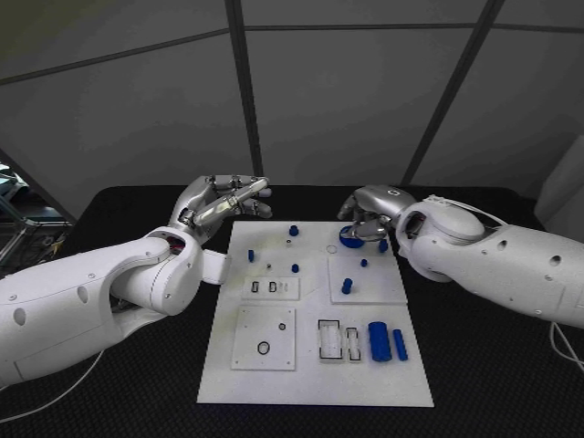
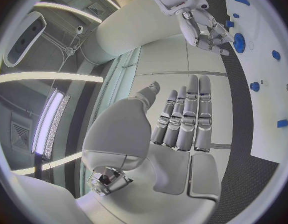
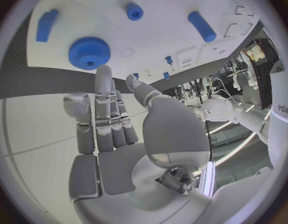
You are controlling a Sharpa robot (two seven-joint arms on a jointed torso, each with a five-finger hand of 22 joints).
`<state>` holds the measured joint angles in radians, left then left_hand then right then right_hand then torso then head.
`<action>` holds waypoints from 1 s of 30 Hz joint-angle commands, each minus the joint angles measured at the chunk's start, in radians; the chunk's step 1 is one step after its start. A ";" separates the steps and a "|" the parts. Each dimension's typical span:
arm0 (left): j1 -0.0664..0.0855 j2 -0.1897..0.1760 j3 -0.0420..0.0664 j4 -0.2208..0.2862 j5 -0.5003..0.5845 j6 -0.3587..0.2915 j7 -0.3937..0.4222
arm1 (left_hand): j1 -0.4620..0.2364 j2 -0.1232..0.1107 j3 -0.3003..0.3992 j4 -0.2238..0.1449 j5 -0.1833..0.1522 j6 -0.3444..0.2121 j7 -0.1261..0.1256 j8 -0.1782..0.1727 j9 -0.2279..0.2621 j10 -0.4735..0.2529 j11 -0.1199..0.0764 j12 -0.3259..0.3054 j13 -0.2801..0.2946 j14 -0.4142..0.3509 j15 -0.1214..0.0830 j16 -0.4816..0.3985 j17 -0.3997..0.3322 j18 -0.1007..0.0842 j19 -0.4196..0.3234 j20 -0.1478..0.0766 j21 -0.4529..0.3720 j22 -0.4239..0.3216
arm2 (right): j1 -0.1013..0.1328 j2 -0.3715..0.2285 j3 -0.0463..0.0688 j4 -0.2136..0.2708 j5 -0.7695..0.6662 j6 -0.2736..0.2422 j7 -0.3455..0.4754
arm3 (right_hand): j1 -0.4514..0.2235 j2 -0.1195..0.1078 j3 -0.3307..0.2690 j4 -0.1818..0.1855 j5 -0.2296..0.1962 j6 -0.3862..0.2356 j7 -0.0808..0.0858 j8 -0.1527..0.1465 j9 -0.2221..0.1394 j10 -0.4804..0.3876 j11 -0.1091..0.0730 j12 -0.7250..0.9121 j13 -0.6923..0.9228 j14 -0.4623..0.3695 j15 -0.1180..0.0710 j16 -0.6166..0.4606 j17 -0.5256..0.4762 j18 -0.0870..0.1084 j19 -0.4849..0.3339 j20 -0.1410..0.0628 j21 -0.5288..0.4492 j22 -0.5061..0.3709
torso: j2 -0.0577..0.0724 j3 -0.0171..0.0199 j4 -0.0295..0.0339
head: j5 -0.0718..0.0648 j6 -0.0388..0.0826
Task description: Assemble the parts on the task board
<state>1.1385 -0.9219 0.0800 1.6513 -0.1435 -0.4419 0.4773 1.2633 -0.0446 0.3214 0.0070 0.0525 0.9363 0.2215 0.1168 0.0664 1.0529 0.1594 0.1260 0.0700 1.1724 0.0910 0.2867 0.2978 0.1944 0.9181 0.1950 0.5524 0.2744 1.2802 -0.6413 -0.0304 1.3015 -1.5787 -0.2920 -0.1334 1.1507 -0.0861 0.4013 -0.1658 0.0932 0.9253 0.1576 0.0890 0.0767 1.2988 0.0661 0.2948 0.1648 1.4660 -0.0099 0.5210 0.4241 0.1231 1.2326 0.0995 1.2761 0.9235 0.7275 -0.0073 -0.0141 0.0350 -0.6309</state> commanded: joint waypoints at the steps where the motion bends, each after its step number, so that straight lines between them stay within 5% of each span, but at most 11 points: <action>1: 0.001 0.000 0.001 -0.001 0.001 0.013 0.006 | -0.007 0.002 -0.002 0.002 0.003 0.005 0.005 -0.007 0.000 0.000 0.001 -0.005 0.001 -0.003 0.002 -0.005 0.001 -0.014 -0.004 0.000 -0.004 -0.001 | 0.003 -0.028 0.008 0.022 0.207 -0.001 -0.009 | -0.001 -0.022 -0.053 0.015 0.034 -0.014 -0.011 -0.002 -0.001 0.016 -0.007 0.094 0.079 0.040 -0.019 0.059 0.038 -0.014 0.023 -0.013 0.022 0.039 | -0.006 0.0019 -0.0093 | 0.001 0.001; 3: 0.001 0.001 0.001 -0.003 0.001 0.015 0.006 | -0.007 0.002 -0.002 0.002 0.003 0.005 0.005 -0.007 0.000 0.000 0.001 -0.005 0.001 -0.003 0.002 -0.005 0.001 -0.014 -0.004 0.000 -0.004 -0.001 | 0.003 -0.048 0.012 0.027 0.236 0.019 -0.013 | -0.002 -0.025 -0.091 0.029 0.068 -0.029 -0.013 0.001 -0.001 0.046 -0.016 0.243 0.209 0.046 -0.021 0.263 0.233 -0.027 0.061 -0.018 0.058 0.110 | -0.006 0.0028 -0.0092 | 0.002 0.002; 5: 0.001 0.002 0.001 -0.004 0.001 0.016 0.005 | -0.007 0.002 -0.002 0.002 0.003 0.005 0.005 -0.007 0.000 0.000 0.001 -0.005 0.001 -0.003 0.002 -0.005 0.001 -0.014 -0.004 0.000 -0.004 -0.001 | 0.003 -0.058 0.015 0.026 0.253 0.038 -0.021 | 0.013 -0.020 -0.141 0.045 0.105 -0.040 -0.004 0.018 0.002 0.033 -0.028 0.637 0.626 0.050 -0.017 0.572 0.533 -0.043 0.110 -0.022 0.109 0.206 | -0.006 0.0027 -0.0096 | 0.002 0.003; 6: 0.001 0.003 0.001 -0.005 0.001 0.016 0.005 | -0.007 0.002 -0.002 0.002 0.003 0.005 0.005 -0.007 0.000 0.000 0.001 -0.005 0.001 -0.003 0.002 -0.005 0.001 -0.014 -0.004 0.000 -0.004 -0.001 | 0.003 -0.062 0.016 0.021 0.258 0.052 -0.027 | 0.020 -0.001 -0.153 0.056 0.110 -0.049 -0.004 0.026 0.003 0.069 -0.017 0.812 0.817 0.062 -0.019 0.703 0.688 -0.054 0.138 -0.015 0.137 0.265 | -0.006 0.0018 -0.0097 | 0.000 0.004; 9: 0.001 0.005 0.001 -0.007 0.001 0.018 0.005 | -0.007 0.002 -0.002 0.002 0.003 0.005 0.005 -0.007 0.000 0.000 0.001 -0.005 0.001 -0.003 0.002 -0.005 0.001 -0.014 -0.004 0.000 -0.004 -0.001 | 0.003 -0.060 0.017 0.010 0.249 0.070 -0.037 | 0.034 0.021 -0.190 0.072 0.115 -0.063 -0.001 0.050 0.005 0.101 -0.007 1.030 1.066 0.071 0.001 0.876 0.891 -0.063 0.168 -0.008 0.173 0.334 | -0.004 0.0010 -0.0084 | -0.005 0.006; 17: 0.000 0.010 0.000 -0.011 0.001 0.020 0.003 | -0.007 0.002 -0.002 0.002 0.003 0.005 0.005 -0.007 0.000 0.000 0.001 -0.005 0.001 -0.003 0.002 -0.005 0.001 -0.014 -0.004 0.000 -0.004 -0.001 | 0.003 -0.030 0.019 -0.028 0.201 0.102 -0.062 | 0.039 0.034 -0.229 0.086 0.105 -0.088 0.006 0.070 0.003 0.169 0.009 1.146 1.220 0.079 0.008 0.960 1.003 -0.085 0.228 0.007 0.223 0.453 | -0.001 0.0016 -0.0049 | -0.011 0.005; 30: 0.000 0.011 0.000 -0.013 0.001 0.021 0.002 | -0.007 0.002 -0.003 0.002 0.003 0.005 0.005 -0.007 0.000 0.000 0.000 -0.004 0.001 -0.003 0.002 -0.006 0.002 -0.014 -0.004 0.000 -0.004 -0.002 | 0.003 0.011 0.019 -0.063 0.167 0.166 -0.081 | 0.044 0.040 -0.244 0.090 0.104 -0.113 0.010 0.069 -0.001 0.169 0.013 1.151 1.229 0.080 0.013 0.972 1.018 -0.087 0.234 0.012 0.231 0.469 | -0.003 0.0010 -0.0053 | -0.011 -0.005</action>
<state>1.1372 -0.9117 0.0794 1.6378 -0.1435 -0.4334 0.4771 1.2633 -0.0446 0.3214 0.0070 0.0525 0.9362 0.2215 0.1168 0.0664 1.0529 0.1595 0.1260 0.0699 1.1724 0.0910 0.2867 0.2985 0.1944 0.9181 0.1950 0.5524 0.2744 1.2806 -0.6313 -0.0125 1.2392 -1.3897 -0.1689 -0.2045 1.1946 -0.0547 0.1633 -0.0734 0.2030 0.8186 0.1661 0.1561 0.0770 1.4622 0.0774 1.4443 1.3080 1.4666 -0.0015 1.4872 1.3080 0.0457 1.4601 0.1071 1.5017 1.3080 0.7251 -0.0065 -0.0194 0.0234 -0.6342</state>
